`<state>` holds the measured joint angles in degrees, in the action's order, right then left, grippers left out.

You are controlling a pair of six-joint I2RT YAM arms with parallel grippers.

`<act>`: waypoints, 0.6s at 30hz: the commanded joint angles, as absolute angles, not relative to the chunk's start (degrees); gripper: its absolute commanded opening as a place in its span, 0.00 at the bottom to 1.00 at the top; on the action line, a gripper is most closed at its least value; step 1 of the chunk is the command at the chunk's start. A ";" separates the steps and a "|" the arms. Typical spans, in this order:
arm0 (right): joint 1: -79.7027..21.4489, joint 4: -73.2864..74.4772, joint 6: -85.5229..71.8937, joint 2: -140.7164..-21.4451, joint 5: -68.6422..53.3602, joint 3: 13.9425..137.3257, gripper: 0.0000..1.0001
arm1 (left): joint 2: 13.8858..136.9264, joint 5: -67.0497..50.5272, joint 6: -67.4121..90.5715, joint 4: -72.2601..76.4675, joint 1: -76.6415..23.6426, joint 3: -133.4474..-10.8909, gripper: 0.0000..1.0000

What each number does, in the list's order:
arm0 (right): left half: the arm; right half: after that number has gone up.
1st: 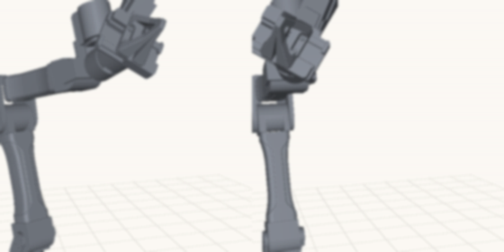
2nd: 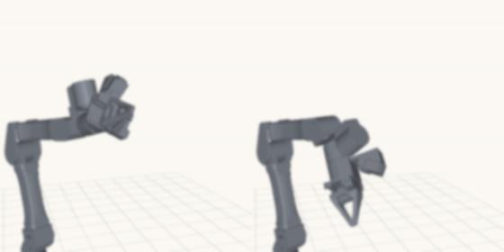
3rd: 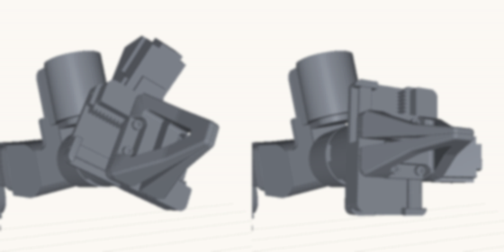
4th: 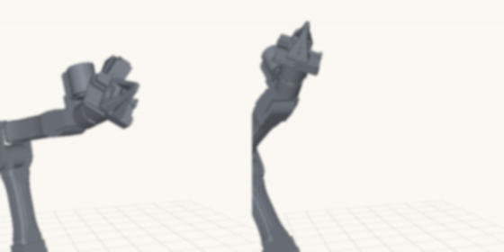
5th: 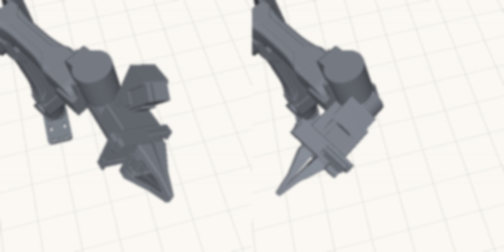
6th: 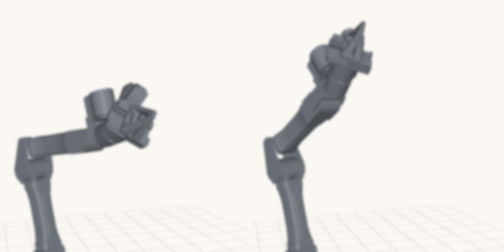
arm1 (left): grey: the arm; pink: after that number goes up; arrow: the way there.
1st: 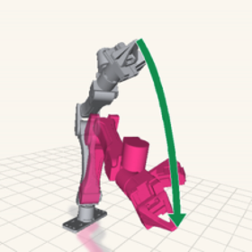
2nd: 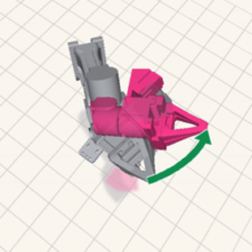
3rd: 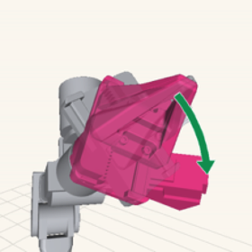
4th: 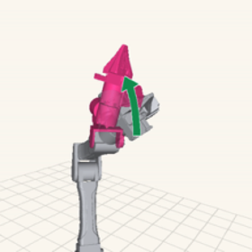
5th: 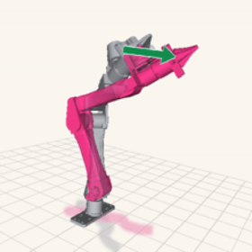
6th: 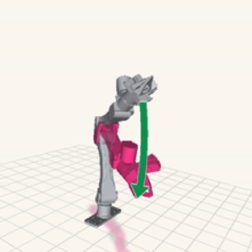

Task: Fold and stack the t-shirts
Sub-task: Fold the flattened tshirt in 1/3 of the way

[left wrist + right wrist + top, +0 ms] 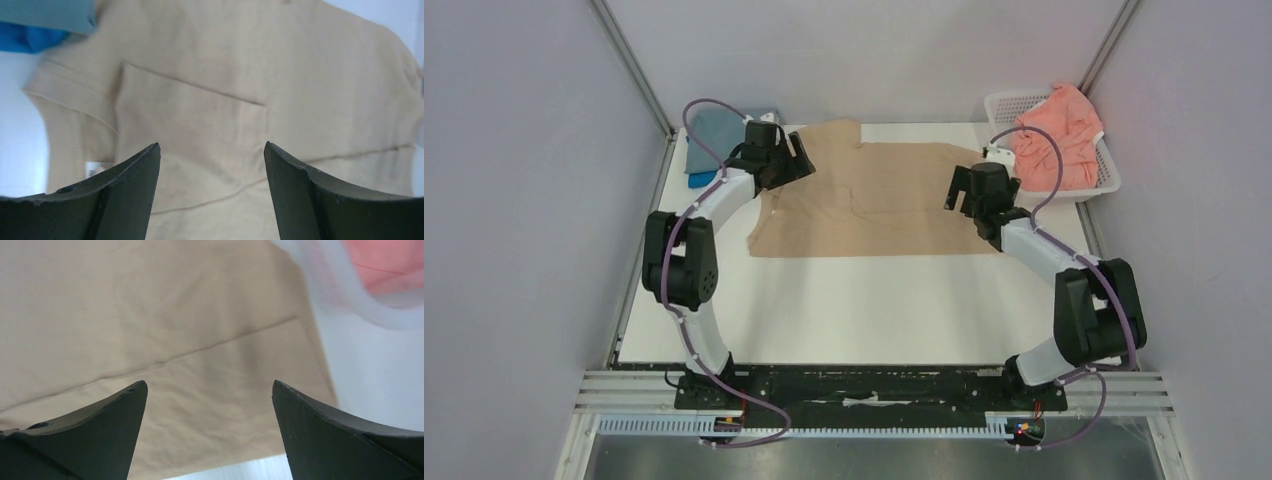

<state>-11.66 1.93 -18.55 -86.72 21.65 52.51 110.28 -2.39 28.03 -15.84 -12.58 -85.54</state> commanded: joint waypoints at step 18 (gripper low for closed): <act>-24.71 -7.12 -23.43 -93.08 13.10 36.52 0.98 | 105.13 -15.86 41.03 -6.24 -14.72 -55.06 0.84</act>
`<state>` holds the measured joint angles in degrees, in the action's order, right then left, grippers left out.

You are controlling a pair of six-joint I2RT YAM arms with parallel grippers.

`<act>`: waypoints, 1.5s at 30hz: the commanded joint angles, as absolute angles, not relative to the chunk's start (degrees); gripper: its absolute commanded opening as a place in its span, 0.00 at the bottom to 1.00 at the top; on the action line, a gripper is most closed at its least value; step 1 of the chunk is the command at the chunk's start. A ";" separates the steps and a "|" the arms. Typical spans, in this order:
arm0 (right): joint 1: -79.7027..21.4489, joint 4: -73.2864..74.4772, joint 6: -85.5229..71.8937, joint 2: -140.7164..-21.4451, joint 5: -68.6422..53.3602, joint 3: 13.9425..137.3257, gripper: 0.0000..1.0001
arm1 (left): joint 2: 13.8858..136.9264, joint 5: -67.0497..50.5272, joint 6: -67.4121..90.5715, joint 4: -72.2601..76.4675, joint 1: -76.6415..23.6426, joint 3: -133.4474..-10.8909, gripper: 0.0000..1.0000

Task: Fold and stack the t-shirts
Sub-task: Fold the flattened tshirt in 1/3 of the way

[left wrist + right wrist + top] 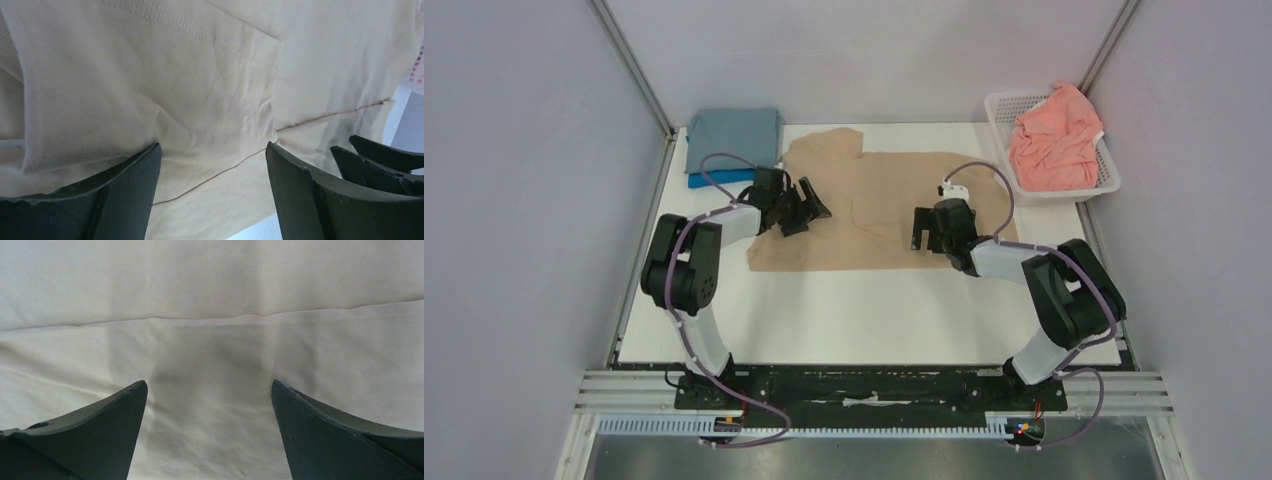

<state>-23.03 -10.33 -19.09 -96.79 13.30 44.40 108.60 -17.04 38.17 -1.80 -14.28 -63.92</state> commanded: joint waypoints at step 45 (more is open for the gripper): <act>-60.91 32.41 -49.90 -47.11 34.52 25.56 0.98 | 51.25 6.35 49.89 -28.83 -24.85 -30.72 0.86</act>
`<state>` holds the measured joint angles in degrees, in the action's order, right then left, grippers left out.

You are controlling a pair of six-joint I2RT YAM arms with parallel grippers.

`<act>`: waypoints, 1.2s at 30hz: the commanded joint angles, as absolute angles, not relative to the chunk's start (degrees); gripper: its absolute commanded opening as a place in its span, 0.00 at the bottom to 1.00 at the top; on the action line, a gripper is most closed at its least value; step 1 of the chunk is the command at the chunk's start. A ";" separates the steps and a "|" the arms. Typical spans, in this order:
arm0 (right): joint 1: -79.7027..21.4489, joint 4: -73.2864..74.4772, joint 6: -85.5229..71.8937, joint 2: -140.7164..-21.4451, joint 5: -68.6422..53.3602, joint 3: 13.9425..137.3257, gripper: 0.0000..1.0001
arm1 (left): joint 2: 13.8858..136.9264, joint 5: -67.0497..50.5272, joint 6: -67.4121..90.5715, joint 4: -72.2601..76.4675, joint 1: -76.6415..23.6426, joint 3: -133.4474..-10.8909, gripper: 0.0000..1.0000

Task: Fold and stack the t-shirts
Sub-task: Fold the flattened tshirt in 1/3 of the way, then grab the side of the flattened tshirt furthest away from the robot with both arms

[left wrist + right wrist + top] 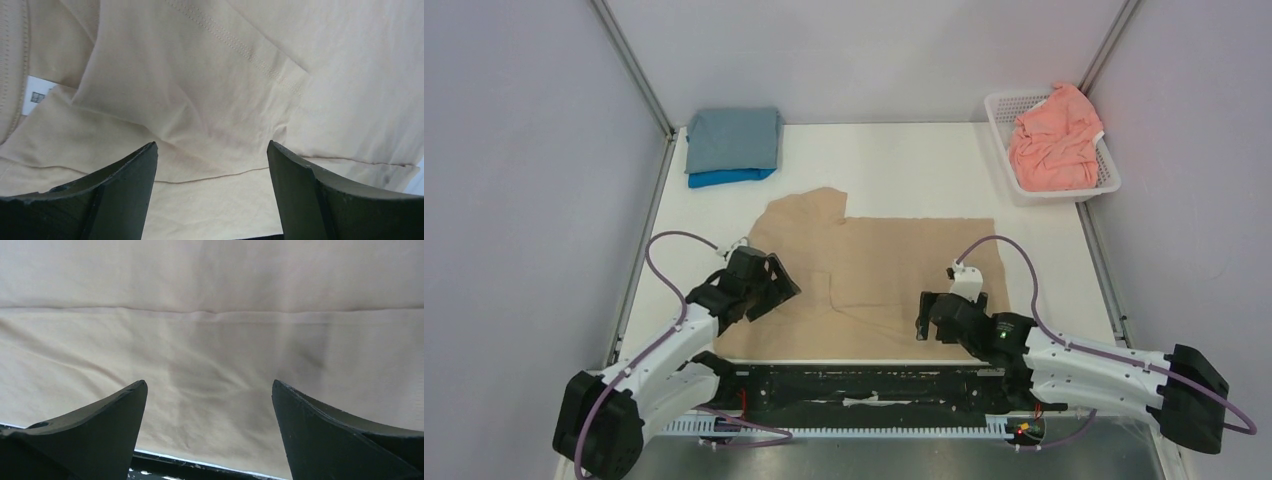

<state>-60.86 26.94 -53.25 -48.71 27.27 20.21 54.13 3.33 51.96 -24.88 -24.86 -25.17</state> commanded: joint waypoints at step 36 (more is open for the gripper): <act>-28.54 1.63 -26.91 -62.84 17.17 28.13 0.98 | 137.89 -13.32 13.57 -40.62 -12.39 -119.00 0.87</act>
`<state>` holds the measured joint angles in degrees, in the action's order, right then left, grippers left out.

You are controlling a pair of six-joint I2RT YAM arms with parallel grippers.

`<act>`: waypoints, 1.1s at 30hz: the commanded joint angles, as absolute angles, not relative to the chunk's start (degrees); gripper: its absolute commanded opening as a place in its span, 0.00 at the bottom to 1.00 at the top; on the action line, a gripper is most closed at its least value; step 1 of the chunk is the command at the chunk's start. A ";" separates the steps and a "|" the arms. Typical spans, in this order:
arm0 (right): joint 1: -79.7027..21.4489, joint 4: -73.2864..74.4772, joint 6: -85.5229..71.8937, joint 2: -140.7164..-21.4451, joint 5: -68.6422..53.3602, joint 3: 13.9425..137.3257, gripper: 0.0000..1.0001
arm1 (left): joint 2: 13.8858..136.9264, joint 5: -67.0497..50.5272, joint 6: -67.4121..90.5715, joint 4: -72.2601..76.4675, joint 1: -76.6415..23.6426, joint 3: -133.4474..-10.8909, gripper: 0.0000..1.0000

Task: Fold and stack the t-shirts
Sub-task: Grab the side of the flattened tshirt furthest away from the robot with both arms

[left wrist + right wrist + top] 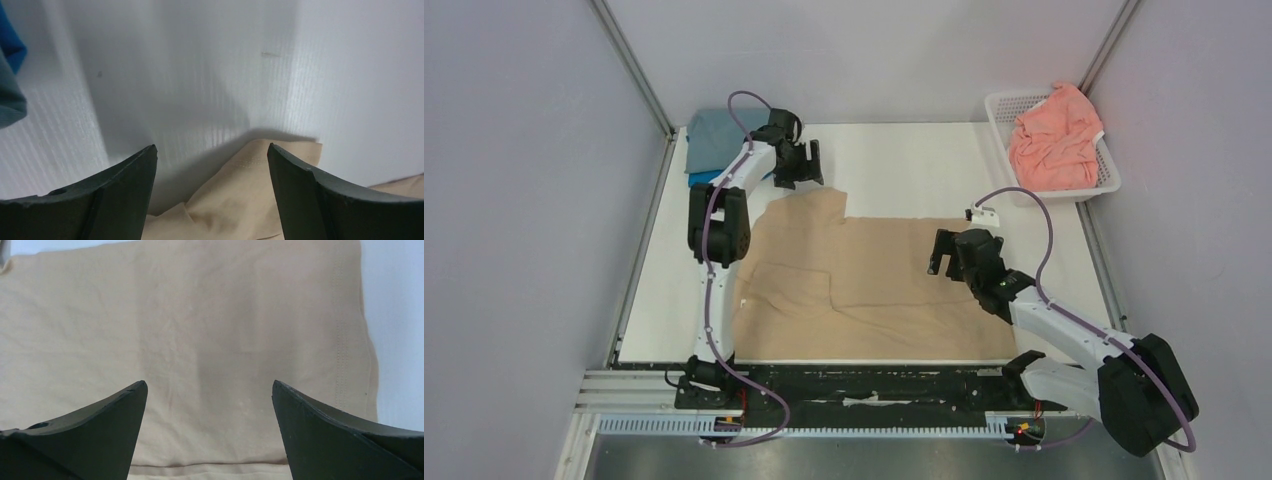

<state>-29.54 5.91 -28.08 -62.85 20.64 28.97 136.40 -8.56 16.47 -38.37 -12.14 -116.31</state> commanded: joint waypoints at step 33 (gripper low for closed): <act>-24.79 3.69 -26.17 -66.40 20.10 30.76 0.98 | 133.21 -14.41 6.70 -43.21 -14.15 -112.58 0.02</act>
